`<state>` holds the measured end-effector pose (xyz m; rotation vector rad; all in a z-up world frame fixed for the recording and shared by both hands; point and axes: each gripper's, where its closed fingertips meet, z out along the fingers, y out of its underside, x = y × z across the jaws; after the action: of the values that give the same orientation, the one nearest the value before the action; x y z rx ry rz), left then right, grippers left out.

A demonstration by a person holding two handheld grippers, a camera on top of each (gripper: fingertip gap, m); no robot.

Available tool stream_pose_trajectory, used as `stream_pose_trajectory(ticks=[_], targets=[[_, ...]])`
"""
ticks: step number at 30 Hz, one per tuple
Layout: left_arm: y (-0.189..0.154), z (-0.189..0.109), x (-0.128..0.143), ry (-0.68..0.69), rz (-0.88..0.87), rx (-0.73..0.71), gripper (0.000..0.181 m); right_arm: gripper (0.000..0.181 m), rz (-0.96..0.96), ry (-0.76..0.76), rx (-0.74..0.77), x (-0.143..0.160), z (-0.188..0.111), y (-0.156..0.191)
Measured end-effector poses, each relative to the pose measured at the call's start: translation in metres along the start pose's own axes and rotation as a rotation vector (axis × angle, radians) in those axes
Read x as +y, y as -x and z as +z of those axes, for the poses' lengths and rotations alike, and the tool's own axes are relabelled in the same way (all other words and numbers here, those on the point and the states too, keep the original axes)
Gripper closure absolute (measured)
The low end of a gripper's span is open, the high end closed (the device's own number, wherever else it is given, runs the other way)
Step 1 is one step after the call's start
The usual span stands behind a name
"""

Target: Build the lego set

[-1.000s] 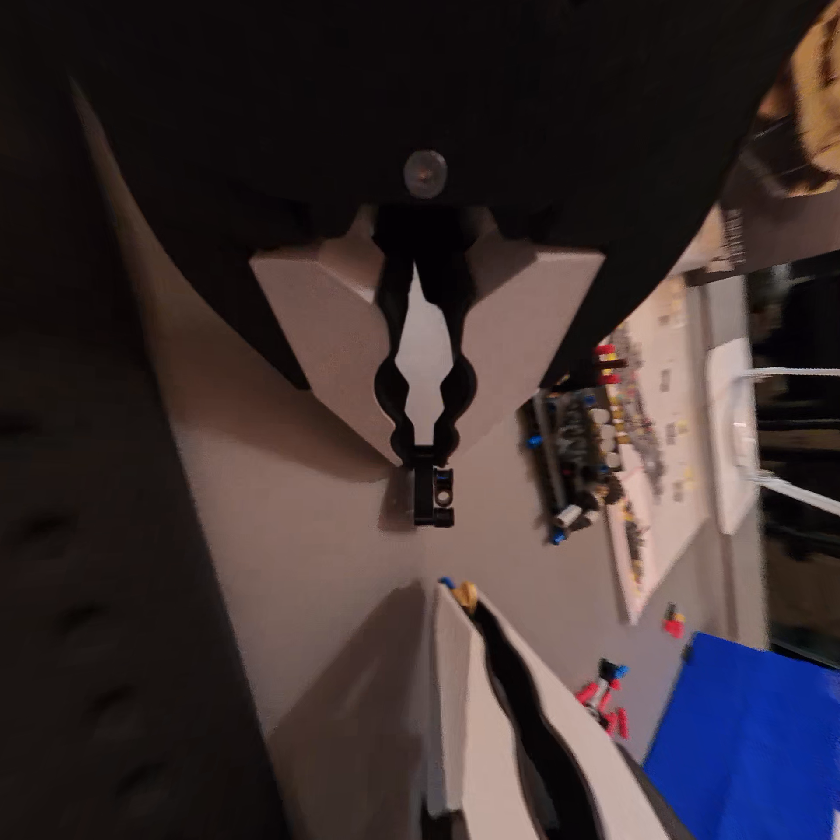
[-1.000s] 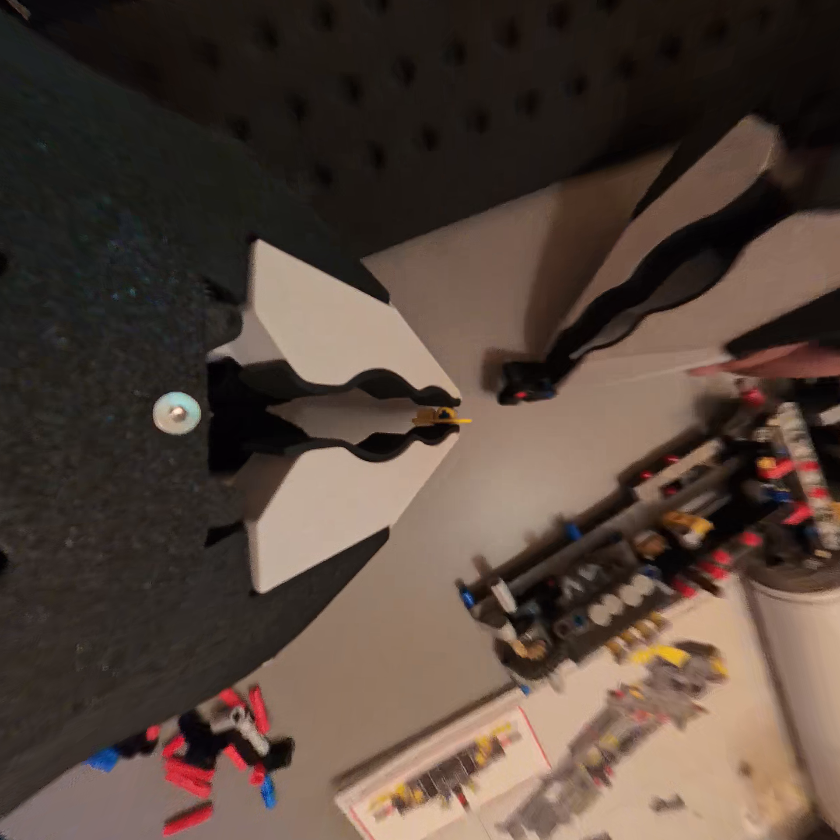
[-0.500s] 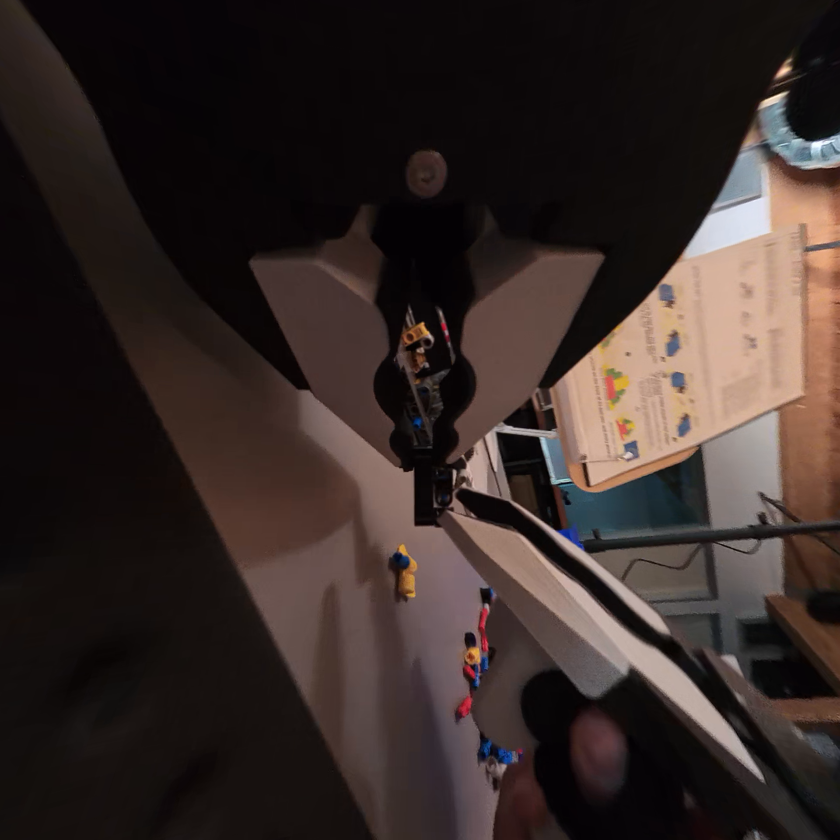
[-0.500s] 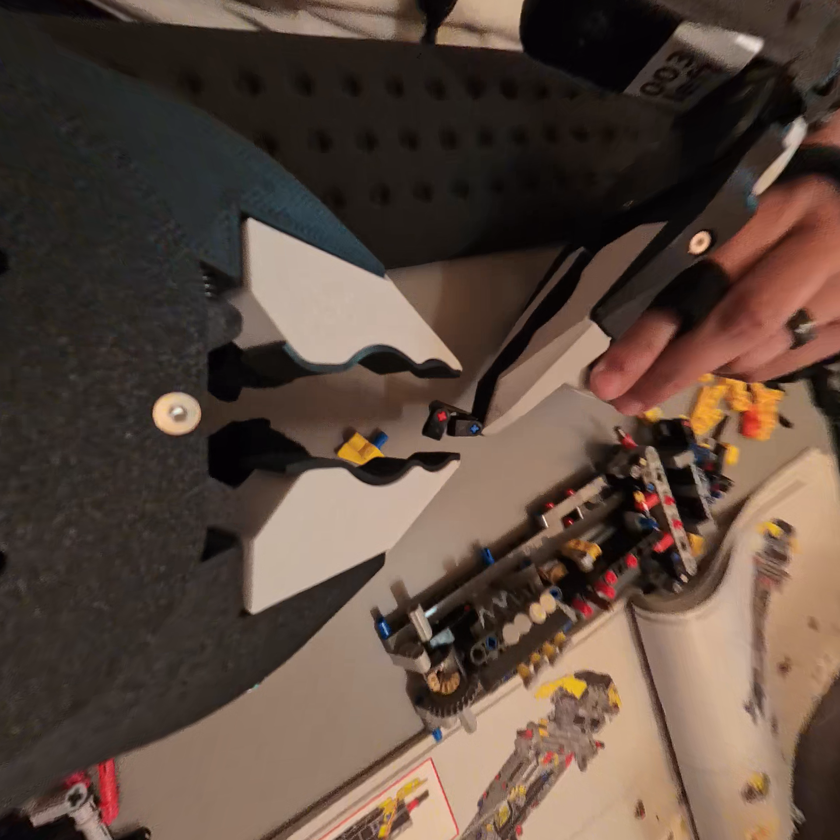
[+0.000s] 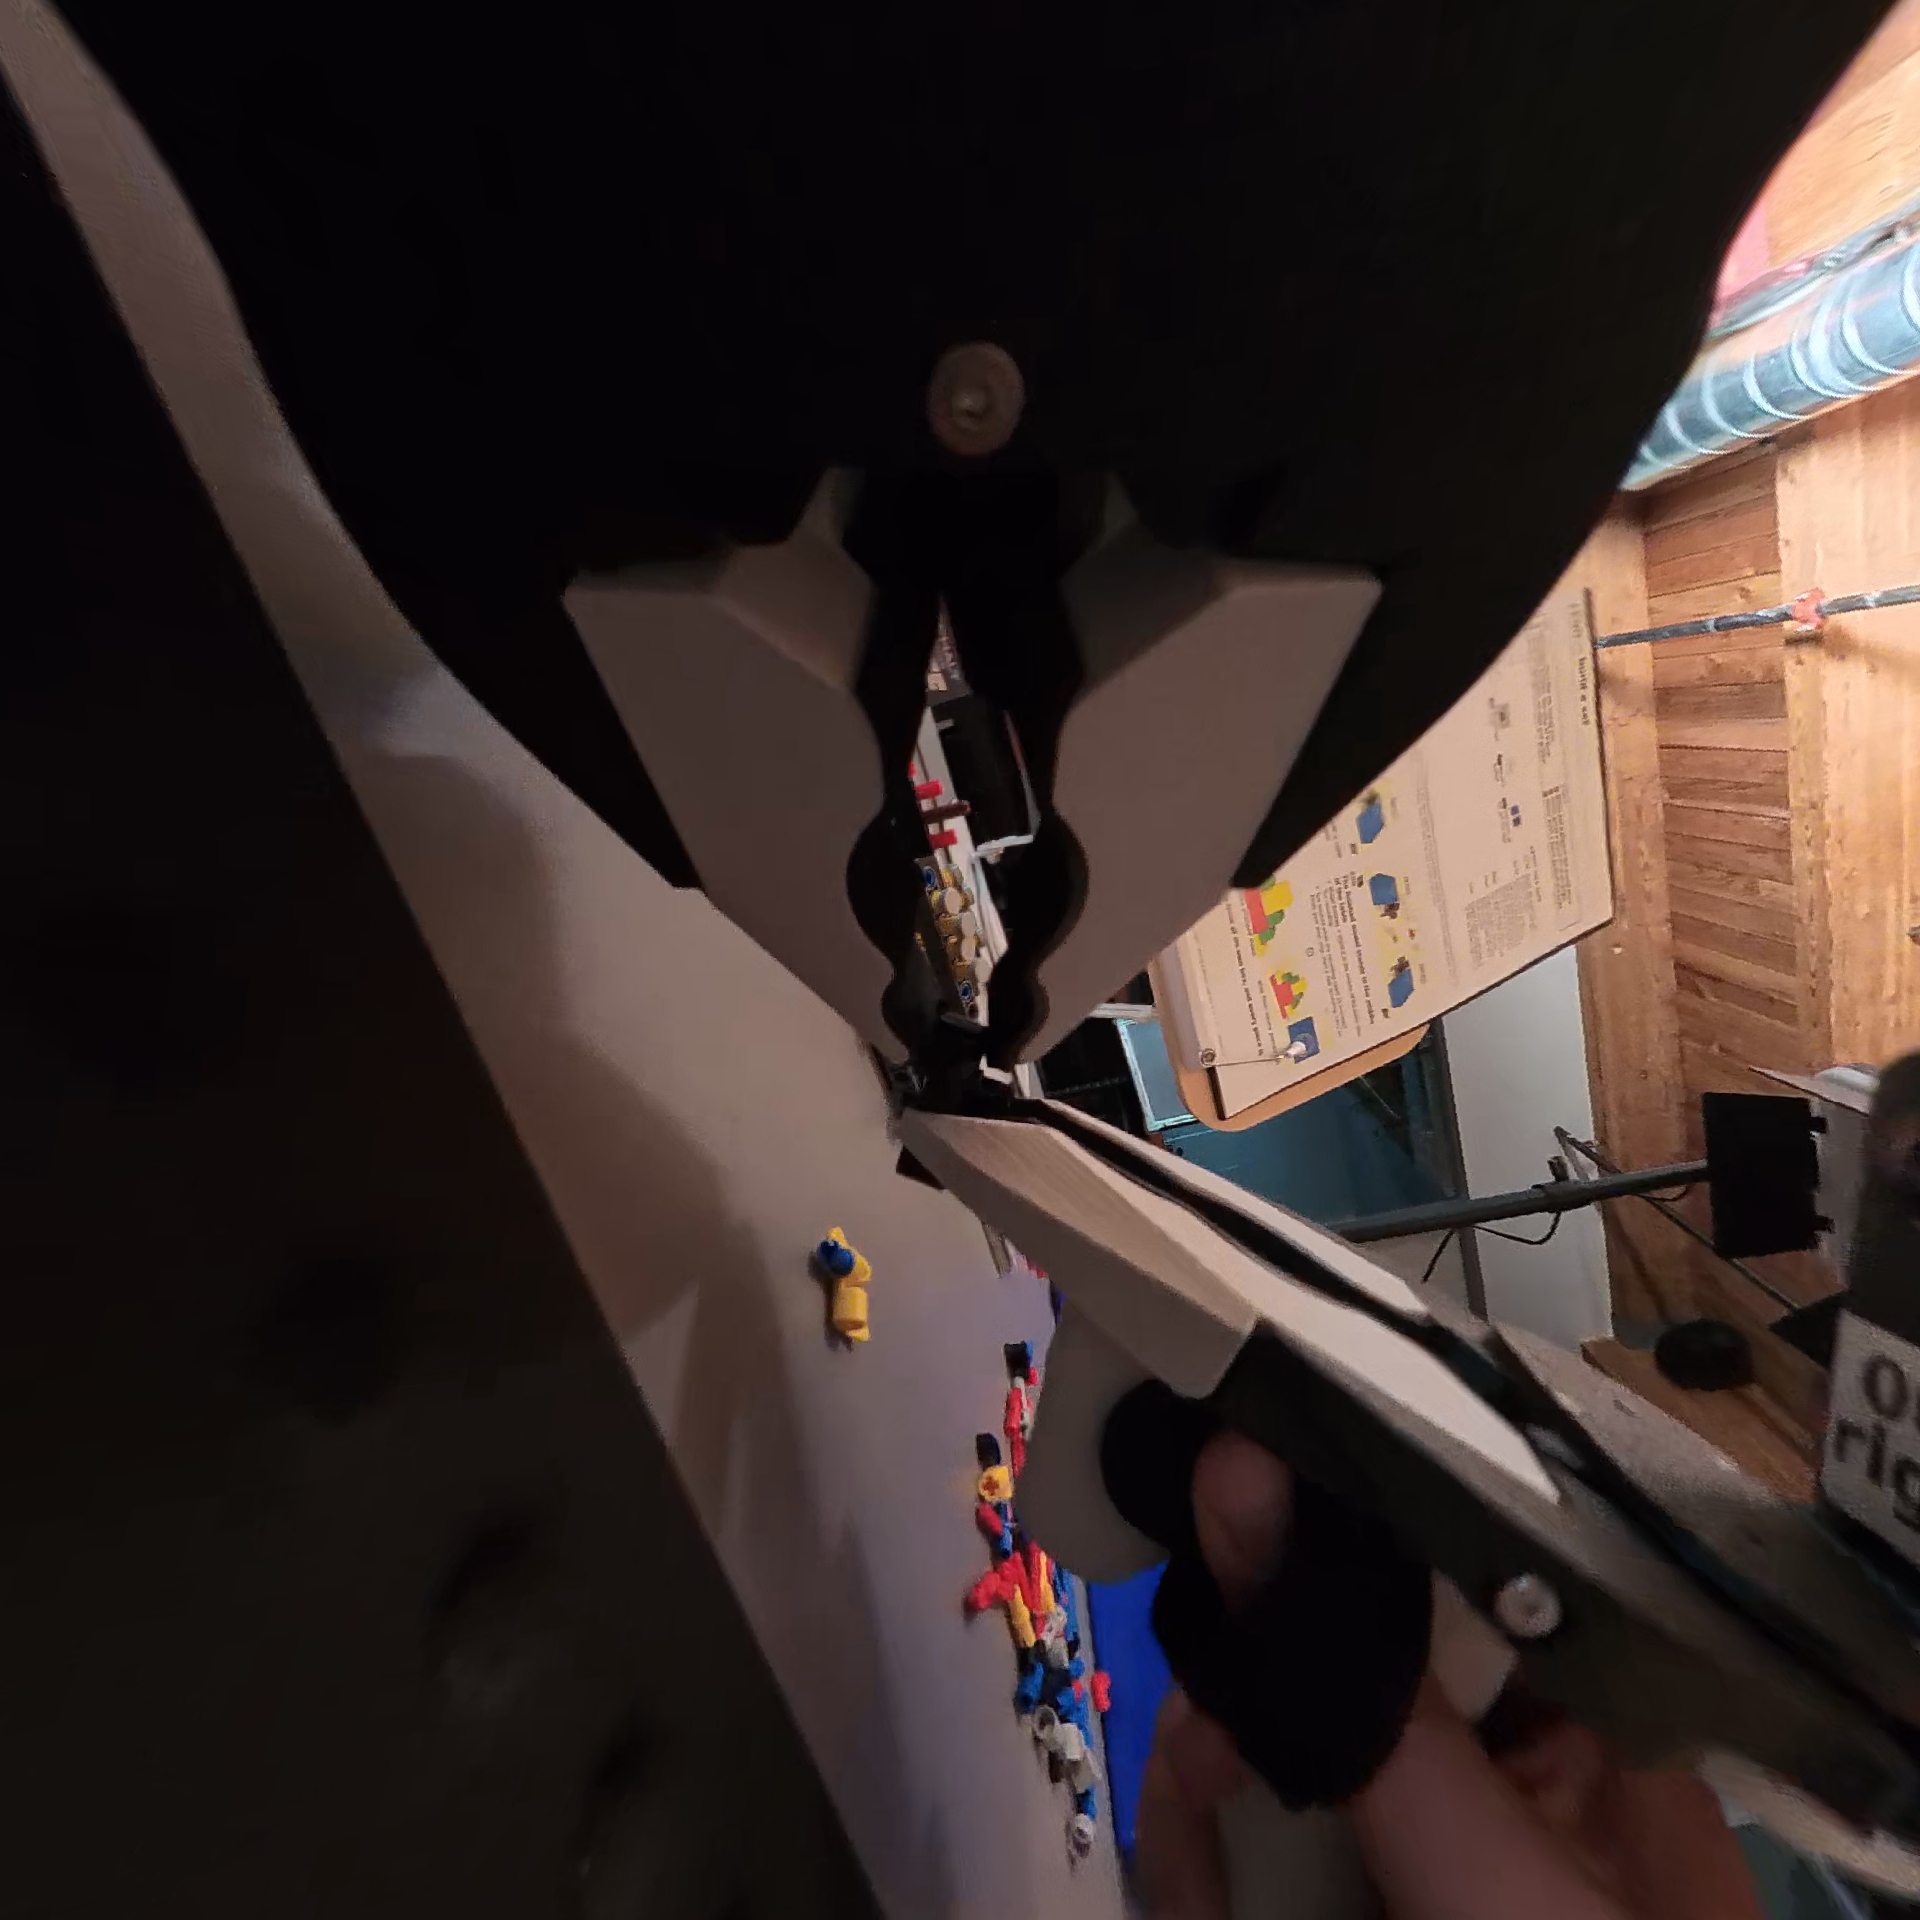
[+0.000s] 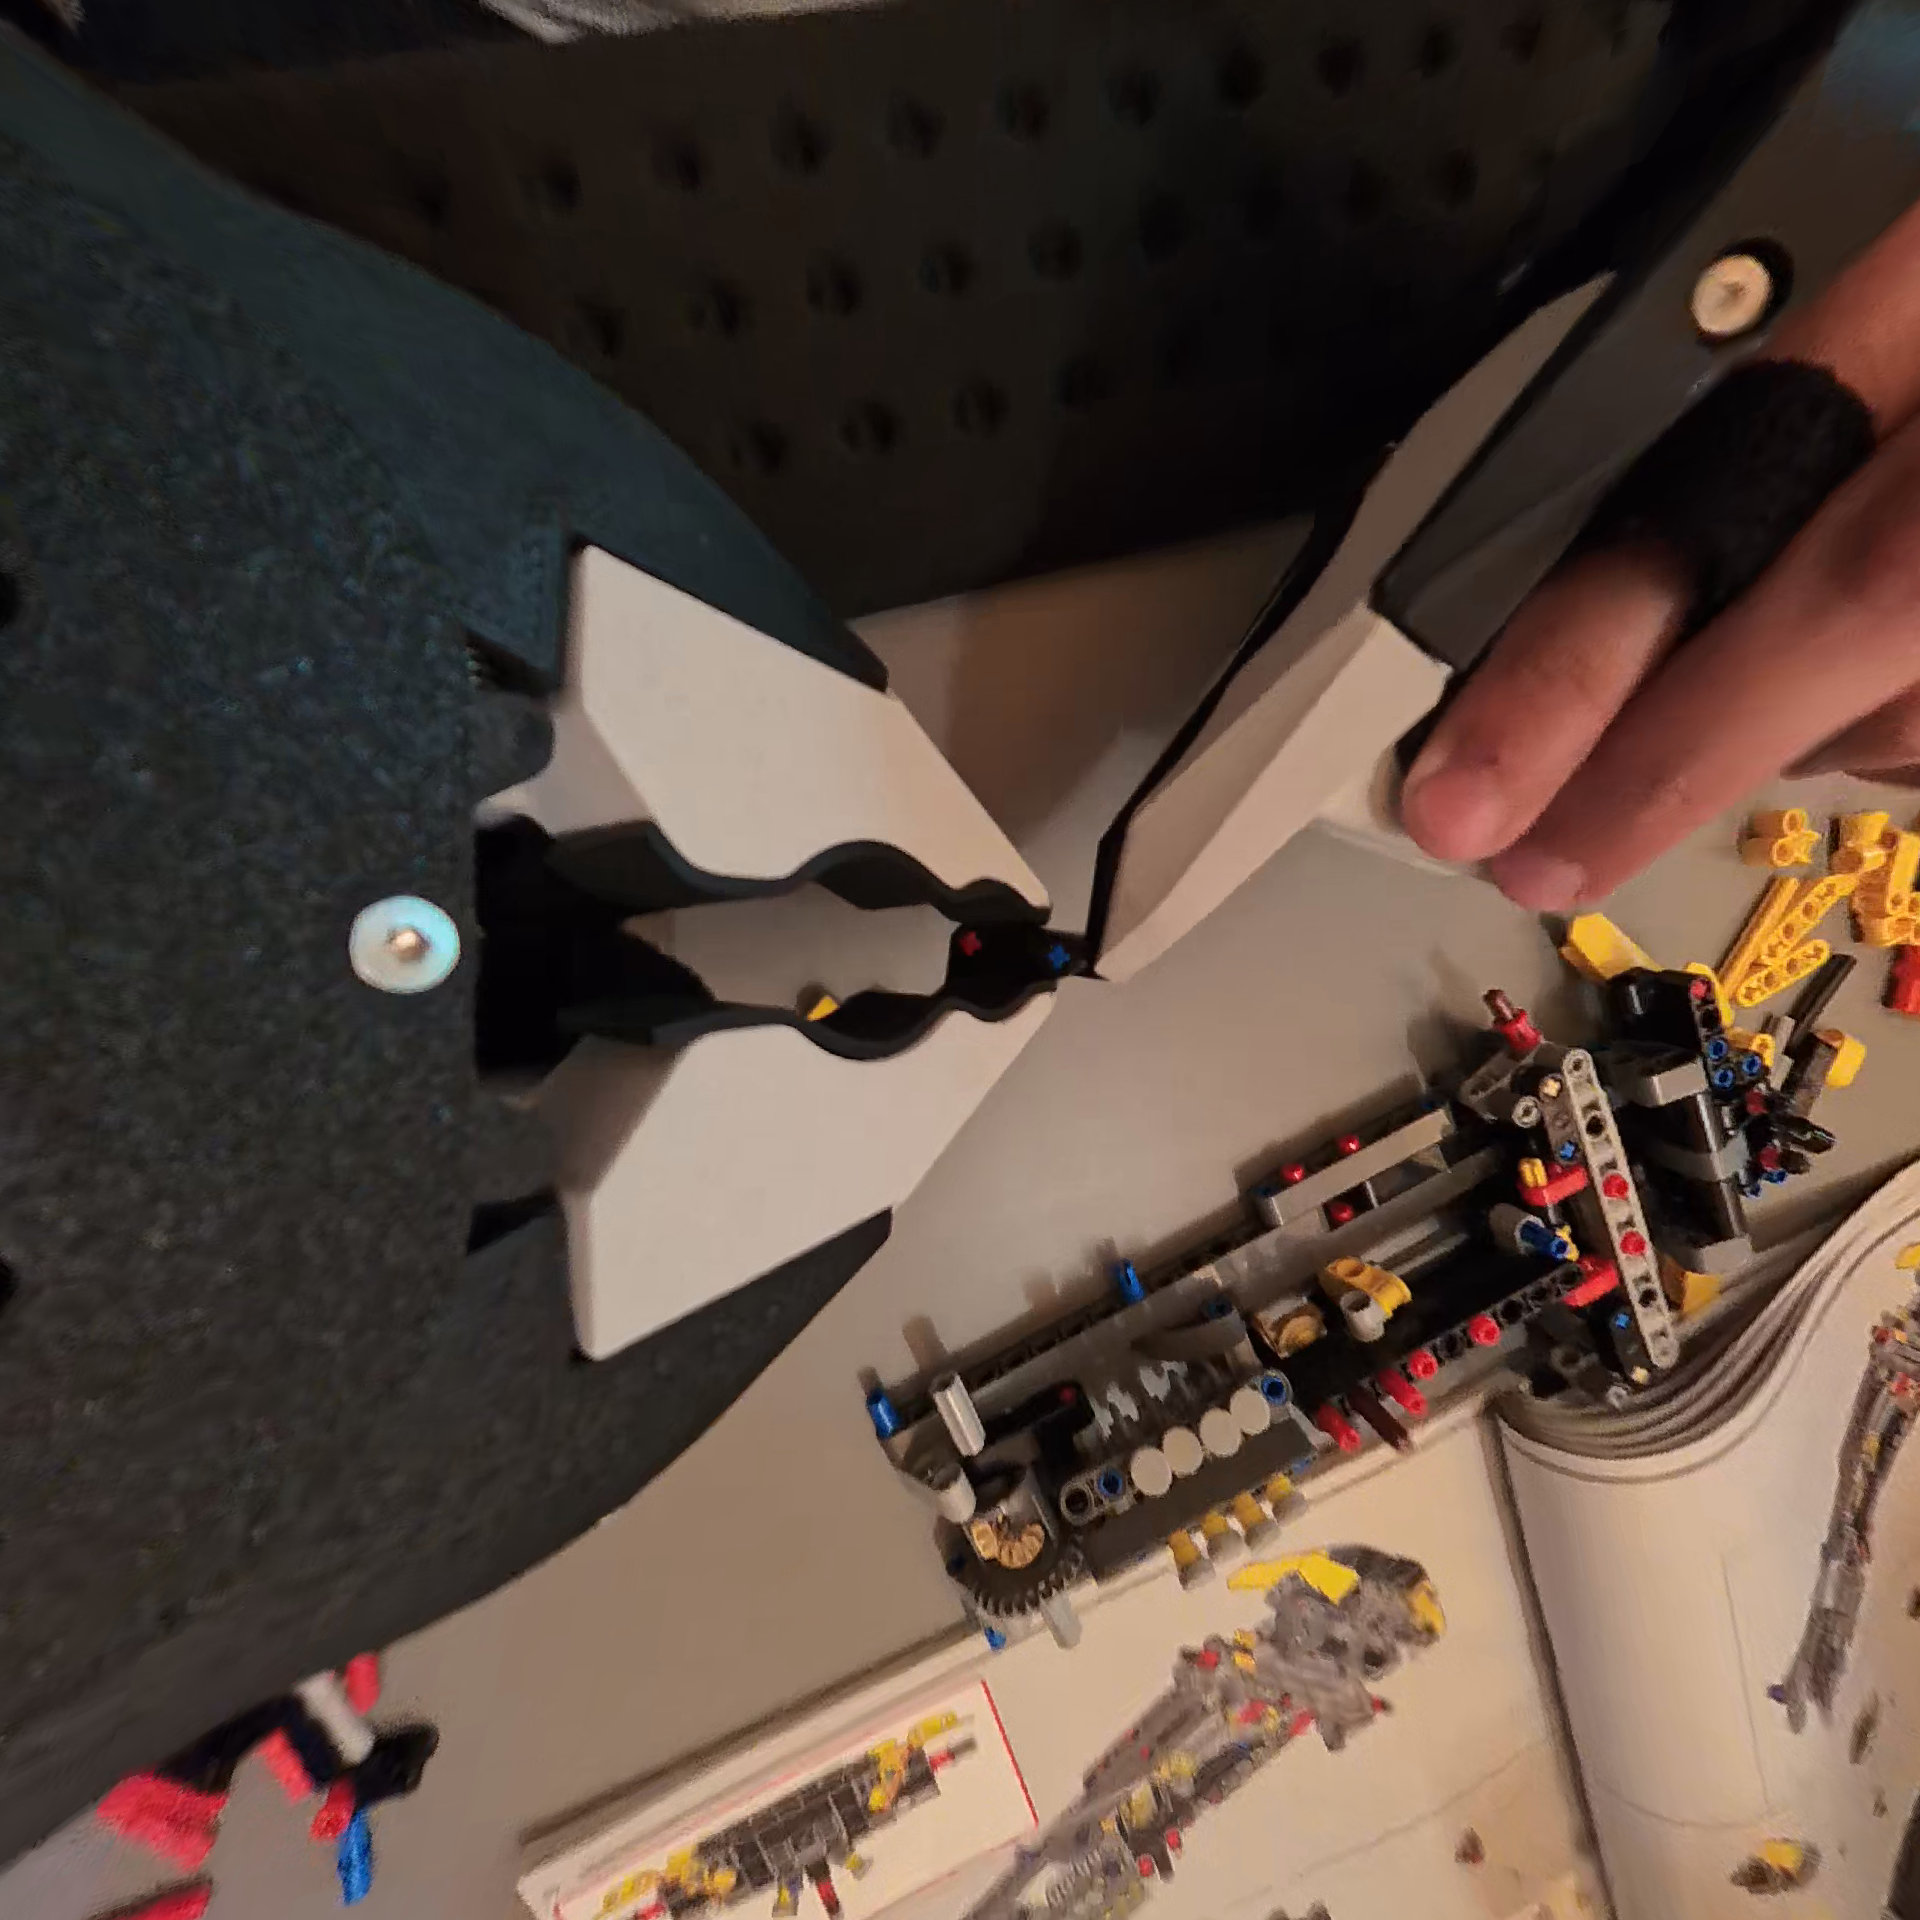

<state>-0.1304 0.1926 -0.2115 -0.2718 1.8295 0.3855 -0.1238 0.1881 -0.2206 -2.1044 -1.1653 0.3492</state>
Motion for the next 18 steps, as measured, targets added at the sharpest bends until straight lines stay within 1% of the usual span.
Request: stream_pose_trajectory(ticks=[1,3,4,7,9,11,15,17,18], targets=[[-0.001,0.0,0.0,0.006,0.022,-0.001,0.174,0.173,0.025,0.003,-0.01,0.0,0.0,0.0],[-0.004,0.001,0.0,0.015,0.043,0.014,0.175,0.171,0.018,-0.017,0.031,-0.004,0.0,-0.003],[-0.005,0.001,0.0,0.015,0.035,0.022,0.175,0.167,0.005,-0.013,0.064,-0.004,0.0,-0.005],[-0.005,0.002,0.003,0.022,-0.003,0.04,0.175,0.171,-0.045,-0.005,0.116,-0.004,0.001,-0.005],[-0.004,0.004,0.005,0.033,-0.019,0.04,0.175,0.172,-0.006,-0.011,0.098,-0.005,0.001,-0.007],[0.0,0.005,0.008,0.05,-0.024,0.02,0.174,0.174,0.042,-0.052,0.082,-0.008,-0.001,-0.01],[0.004,0.005,0.005,0.036,-0.083,0.013,0.174,0.175,0.102,-0.102,0.016,-0.009,-0.004,-0.007],[0.006,0.006,0.004,0.017,-0.168,0.031,0.173,0.175,0.115,-0.121,0.004,-0.009,-0.007,-0.008],[0.005,0.007,0.002,-0.011,-0.26,0.074,0.172,0.175,0.097,-0.121,0.027,-0.009,-0.007,-0.01]])
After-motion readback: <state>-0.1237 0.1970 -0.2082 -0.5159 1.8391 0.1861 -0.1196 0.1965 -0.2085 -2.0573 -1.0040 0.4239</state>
